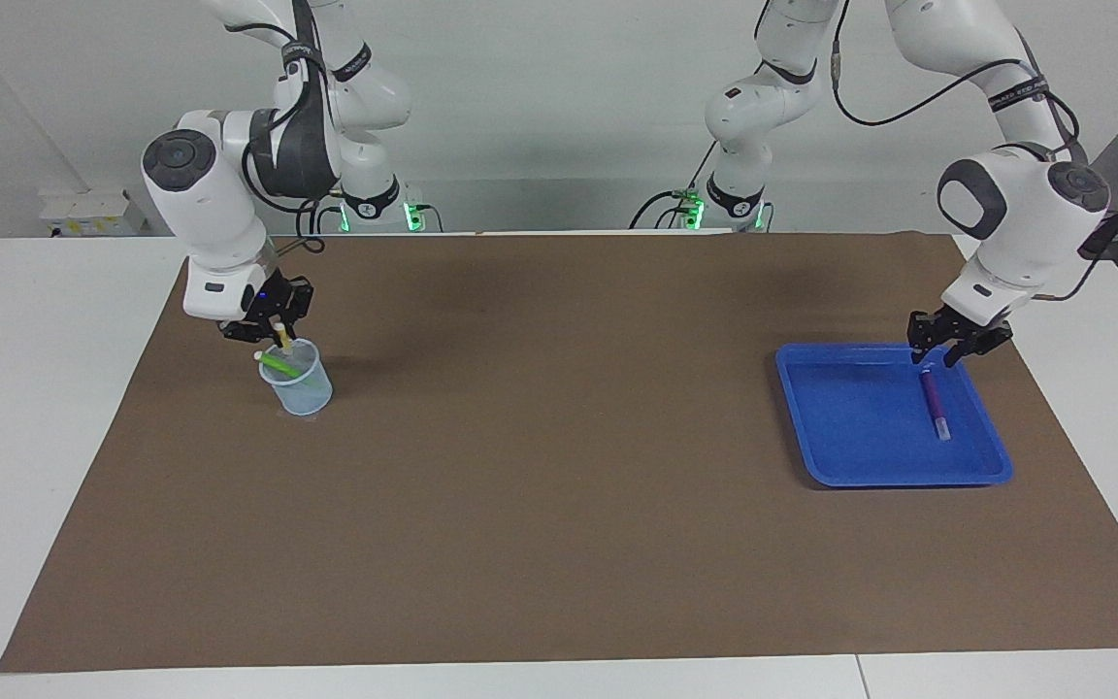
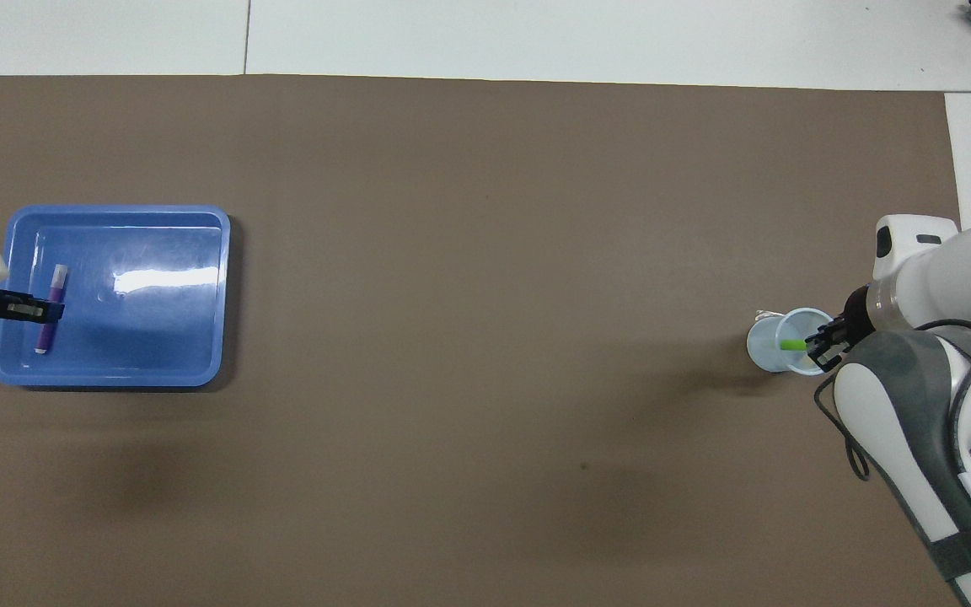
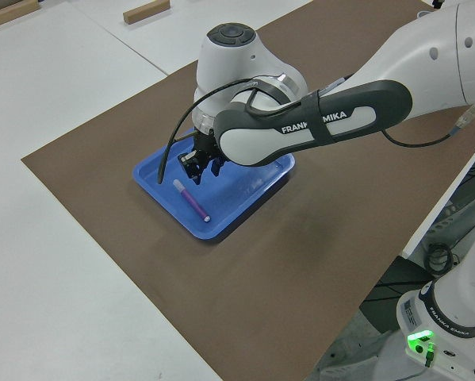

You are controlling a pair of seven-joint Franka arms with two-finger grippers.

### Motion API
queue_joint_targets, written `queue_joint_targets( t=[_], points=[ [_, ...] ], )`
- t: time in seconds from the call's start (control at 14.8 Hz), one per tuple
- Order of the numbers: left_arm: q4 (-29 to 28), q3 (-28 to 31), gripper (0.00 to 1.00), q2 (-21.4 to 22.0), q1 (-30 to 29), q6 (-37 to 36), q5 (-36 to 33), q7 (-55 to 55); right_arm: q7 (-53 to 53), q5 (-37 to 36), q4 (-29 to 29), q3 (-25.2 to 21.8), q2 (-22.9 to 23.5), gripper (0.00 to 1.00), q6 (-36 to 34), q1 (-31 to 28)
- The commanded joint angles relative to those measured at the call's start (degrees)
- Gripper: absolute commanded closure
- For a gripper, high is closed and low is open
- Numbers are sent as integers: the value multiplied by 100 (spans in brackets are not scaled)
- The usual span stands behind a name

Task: Transfer and insert pens with both arms
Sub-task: 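Grasp the purple pen with the left gripper and lift it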

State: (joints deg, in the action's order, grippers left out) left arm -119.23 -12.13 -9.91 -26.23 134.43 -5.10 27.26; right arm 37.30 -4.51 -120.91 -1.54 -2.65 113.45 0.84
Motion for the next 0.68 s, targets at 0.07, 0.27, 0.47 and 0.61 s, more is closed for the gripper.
queue_joint_targets(
  t=[0.07, 0.27, 0.47, 0.61],
  points=[
    [198, -35, 46, -555, -242, 583, -377, 113, 66, 11, -240, 66, -209, 28, 90, -93],
    [234, -35, 45, -687, -251, 768, -448, 104, 67, 467, -179, 66, -192, 26, 72, -76],
    [225, -35, 45, -828, -251, 970, -448, 95, -64, 968, -55, 136, -183, 26, 19, 3],
    [207, -35, 47, -916, -260, 1137, -448, 95, -293, 1206, -20, 137, -192, 26, -7, 100]
  ],
)
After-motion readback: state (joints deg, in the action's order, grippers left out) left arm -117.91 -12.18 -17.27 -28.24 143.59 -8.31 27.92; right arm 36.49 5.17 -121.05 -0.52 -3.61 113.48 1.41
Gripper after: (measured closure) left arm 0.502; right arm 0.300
